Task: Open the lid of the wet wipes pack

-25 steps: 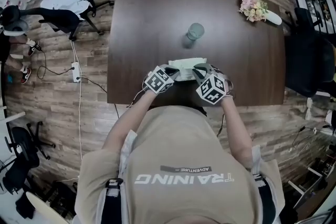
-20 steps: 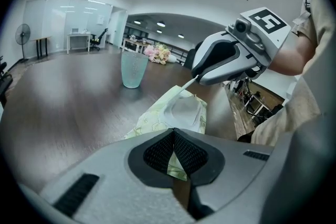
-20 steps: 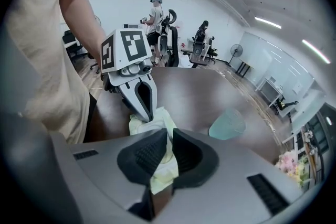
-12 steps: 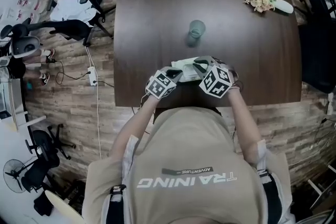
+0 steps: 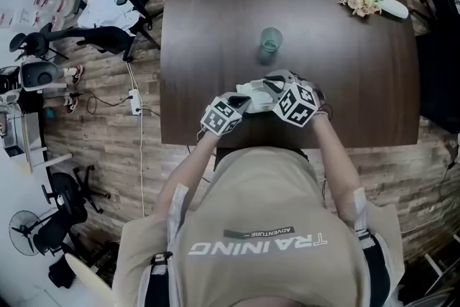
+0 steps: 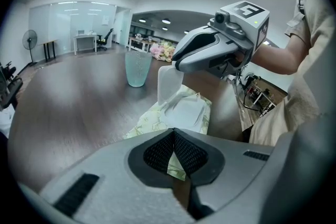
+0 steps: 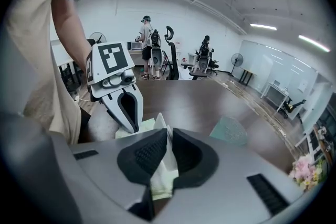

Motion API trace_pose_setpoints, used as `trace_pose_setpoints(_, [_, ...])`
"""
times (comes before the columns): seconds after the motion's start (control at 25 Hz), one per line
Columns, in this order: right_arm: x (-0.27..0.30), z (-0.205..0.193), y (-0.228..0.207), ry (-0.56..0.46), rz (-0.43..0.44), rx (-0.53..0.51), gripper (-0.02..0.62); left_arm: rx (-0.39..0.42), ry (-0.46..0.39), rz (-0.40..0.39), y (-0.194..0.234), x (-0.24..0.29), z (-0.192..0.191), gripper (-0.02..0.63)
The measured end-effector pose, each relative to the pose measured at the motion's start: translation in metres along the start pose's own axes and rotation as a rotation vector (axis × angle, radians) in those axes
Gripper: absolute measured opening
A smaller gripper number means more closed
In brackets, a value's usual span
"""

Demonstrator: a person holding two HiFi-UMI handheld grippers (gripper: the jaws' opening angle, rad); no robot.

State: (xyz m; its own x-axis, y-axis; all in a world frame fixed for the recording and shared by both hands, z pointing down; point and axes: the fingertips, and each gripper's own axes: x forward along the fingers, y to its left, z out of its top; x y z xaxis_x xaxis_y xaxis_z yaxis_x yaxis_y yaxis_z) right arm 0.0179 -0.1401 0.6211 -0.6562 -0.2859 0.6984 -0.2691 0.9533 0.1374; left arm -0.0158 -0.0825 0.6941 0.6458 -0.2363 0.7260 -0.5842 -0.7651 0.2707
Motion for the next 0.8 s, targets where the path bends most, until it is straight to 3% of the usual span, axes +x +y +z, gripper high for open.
trace_pose_setpoints(0.56, [0.019, -0.004, -0.022, -0.038, 0.049, 0.033, 0.038, -0.010, 0.013, 0.008, -0.001, 0.001, 0.001, 0.009])
trace_pose_setpoints(0.8, [0.027, -0.007, -0.028, -0.073, 0.117, 0.056, 0.038, -0.035, -0.005, 0.013, 0.000, 0.002, 0.001, 0.009])
